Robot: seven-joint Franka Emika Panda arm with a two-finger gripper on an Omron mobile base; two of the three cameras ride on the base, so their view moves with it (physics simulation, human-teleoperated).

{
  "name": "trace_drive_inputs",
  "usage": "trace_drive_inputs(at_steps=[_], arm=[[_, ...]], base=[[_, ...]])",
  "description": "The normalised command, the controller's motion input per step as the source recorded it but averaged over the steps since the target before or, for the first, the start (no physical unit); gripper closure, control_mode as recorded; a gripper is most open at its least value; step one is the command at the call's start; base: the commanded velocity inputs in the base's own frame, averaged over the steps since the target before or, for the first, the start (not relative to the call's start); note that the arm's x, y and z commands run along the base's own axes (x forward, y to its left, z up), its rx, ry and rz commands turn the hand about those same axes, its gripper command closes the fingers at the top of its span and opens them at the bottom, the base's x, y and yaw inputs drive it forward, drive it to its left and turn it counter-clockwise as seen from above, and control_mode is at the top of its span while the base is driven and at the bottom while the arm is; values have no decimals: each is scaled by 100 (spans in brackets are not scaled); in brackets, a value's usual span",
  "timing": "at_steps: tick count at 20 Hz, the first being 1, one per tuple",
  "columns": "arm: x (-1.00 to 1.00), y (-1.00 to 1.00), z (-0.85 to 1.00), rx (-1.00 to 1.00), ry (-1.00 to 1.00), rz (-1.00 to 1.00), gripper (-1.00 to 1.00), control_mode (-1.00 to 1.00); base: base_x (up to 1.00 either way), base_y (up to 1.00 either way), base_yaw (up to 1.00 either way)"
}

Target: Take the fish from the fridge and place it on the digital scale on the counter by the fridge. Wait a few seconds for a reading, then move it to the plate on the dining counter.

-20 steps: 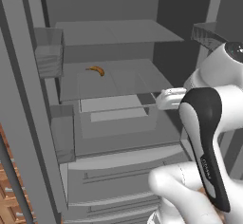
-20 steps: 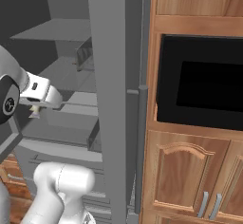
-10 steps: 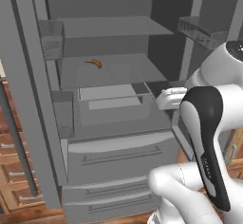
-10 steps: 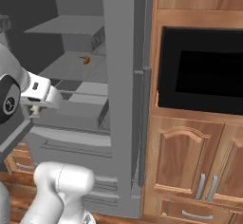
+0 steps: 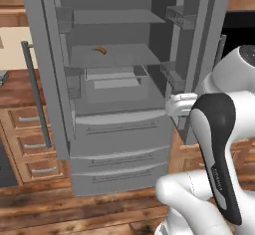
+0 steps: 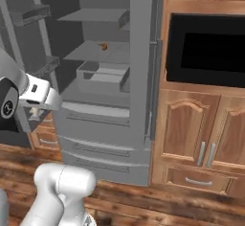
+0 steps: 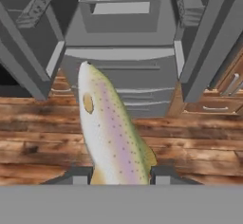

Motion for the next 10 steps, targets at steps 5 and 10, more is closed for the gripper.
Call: trace_drive_inputs(at_steps=[5,10], arm=[[0,0,0,0,0,0,100,100],[0,0,0,0,0,0,100,100]], base=[[-84,22,50],[-74,37,74]])
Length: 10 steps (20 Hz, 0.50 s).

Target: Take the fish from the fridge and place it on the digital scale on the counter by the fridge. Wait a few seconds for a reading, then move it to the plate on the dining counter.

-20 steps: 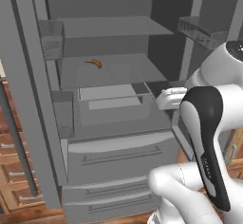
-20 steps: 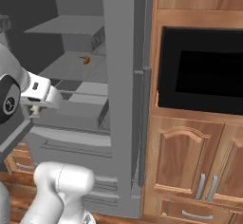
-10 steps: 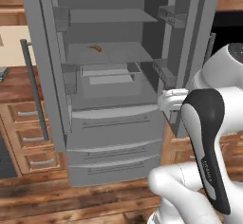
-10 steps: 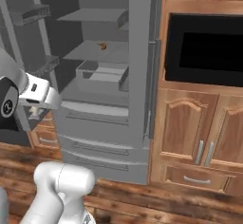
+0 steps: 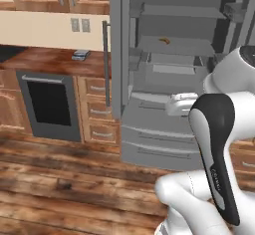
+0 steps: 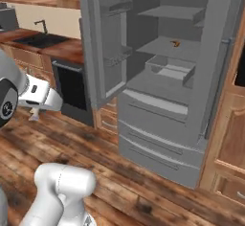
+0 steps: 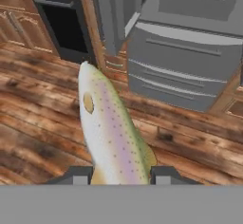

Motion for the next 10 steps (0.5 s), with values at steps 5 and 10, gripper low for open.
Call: trace_drive_inputs(at_steps=[5,10], arm=[[0,0,0,0,0,0,100,100],[0,0,0,0,0,0,100,100]], base=[[-18,53,69],[71,68,13]])
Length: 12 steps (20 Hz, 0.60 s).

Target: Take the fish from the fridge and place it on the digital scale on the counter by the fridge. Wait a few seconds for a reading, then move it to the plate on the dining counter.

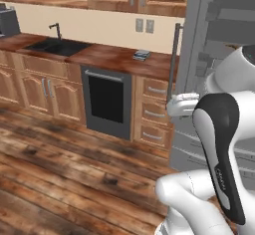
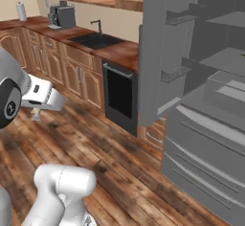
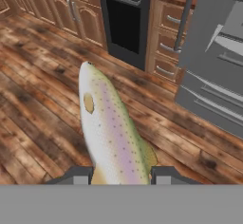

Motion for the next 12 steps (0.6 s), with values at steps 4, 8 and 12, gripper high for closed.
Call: trace_drive_inputs(at_steps=[4,8,12], arm=[[0,0,0,0,0,0,100,100],[0,0,0,0,0,0,100,100],[0,0,0,0,0,0,100,100]], base=[[100,100,-13],[100,97,-28],[100,83,-51]])
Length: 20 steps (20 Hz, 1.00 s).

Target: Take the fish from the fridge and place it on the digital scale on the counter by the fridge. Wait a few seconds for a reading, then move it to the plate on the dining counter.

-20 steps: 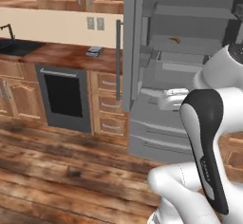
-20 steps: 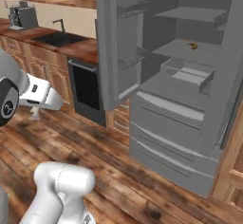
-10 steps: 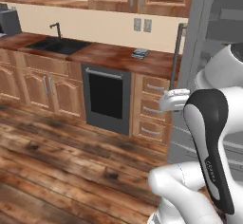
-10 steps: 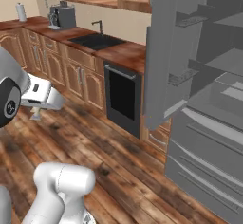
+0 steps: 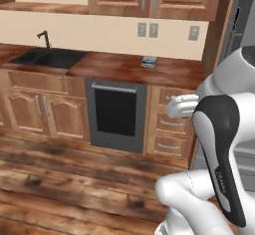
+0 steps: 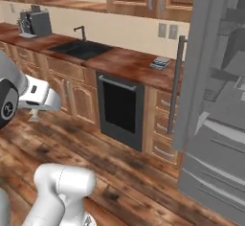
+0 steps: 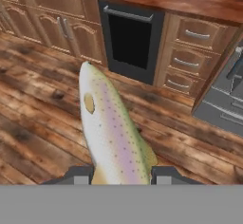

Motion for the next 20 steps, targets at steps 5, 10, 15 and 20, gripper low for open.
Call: trace_drive_inputs(at_steps=[5,10,15,20], arm=[[0,0,0,0,0,0,100,100],[0,0,0,0,0,0,100,100],[0,0,0,0,0,0,100,100],[0,0,0,0,0,0,100,100]], base=[[100,68,-56],[100,58,-52],[100,44,-52],[92,49,-52]])
